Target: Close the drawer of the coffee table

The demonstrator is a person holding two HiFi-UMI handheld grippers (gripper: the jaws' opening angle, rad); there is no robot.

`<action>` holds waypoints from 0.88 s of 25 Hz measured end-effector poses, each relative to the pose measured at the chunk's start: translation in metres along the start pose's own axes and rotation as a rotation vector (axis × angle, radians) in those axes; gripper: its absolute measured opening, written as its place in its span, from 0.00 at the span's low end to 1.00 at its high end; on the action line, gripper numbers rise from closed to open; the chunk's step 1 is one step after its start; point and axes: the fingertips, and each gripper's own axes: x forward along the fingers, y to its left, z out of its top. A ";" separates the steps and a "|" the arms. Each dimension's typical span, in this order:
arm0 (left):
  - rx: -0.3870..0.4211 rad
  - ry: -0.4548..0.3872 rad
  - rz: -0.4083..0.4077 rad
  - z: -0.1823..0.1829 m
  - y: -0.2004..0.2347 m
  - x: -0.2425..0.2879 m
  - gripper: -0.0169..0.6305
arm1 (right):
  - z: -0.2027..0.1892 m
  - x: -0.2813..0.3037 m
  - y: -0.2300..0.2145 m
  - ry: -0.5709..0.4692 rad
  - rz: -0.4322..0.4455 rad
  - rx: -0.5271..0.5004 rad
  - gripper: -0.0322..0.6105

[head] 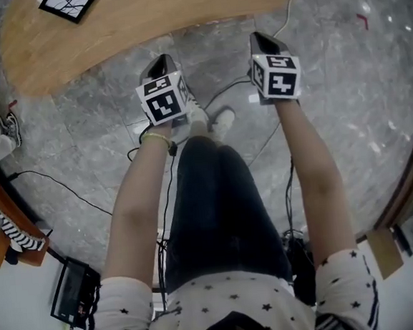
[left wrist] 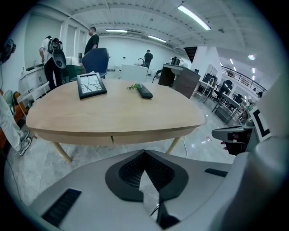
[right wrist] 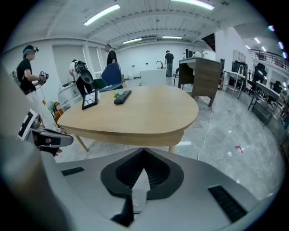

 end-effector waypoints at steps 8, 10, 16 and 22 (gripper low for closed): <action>-0.012 -0.037 -0.065 -0.007 -0.041 -0.061 0.04 | -0.012 -0.077 0.034 -0.053 0.059 -0.026 0.06; -0.006 -0.050 -0.073 -0.009 -0.049 -0.080 0.04 | -0.012 -0.097 0.040 -0.069 0.075 -0.008 0.06; -0.022 -0.063 -0.120 -0.022 -0.076 -0.131 0.04 | -0.017 -0.150 0.050 -0.099 0.093 0.025 0.06; -0.021 -0.058 -0.169 -0.025 -0.099 -0.173 0.04 | -0.022 -0.205 0.065 -0.110 0.118 0.083 0.06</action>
